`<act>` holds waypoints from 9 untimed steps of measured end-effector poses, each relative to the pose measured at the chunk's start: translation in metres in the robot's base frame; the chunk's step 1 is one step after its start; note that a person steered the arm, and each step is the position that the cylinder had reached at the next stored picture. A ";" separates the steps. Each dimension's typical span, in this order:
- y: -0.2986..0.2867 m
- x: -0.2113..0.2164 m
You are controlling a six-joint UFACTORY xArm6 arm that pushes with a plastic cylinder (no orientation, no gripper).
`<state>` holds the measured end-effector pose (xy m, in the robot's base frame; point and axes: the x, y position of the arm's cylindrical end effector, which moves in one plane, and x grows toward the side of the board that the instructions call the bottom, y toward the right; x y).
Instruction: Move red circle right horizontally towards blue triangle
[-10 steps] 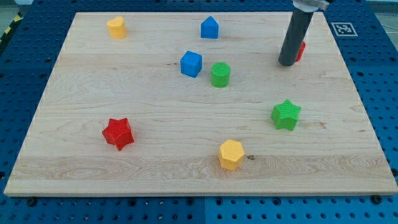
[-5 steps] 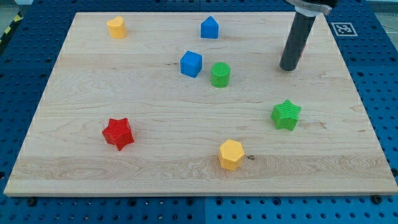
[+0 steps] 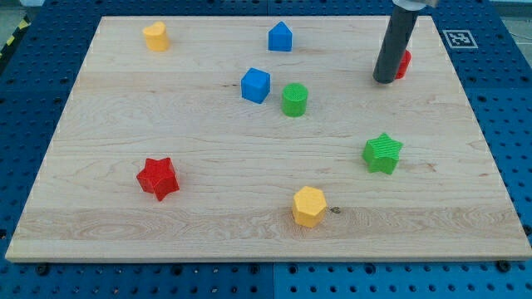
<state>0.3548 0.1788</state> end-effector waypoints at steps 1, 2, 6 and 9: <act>0.001 0.002; 0.004 -0.014; 0.004 -0.038; 0.030 -0.006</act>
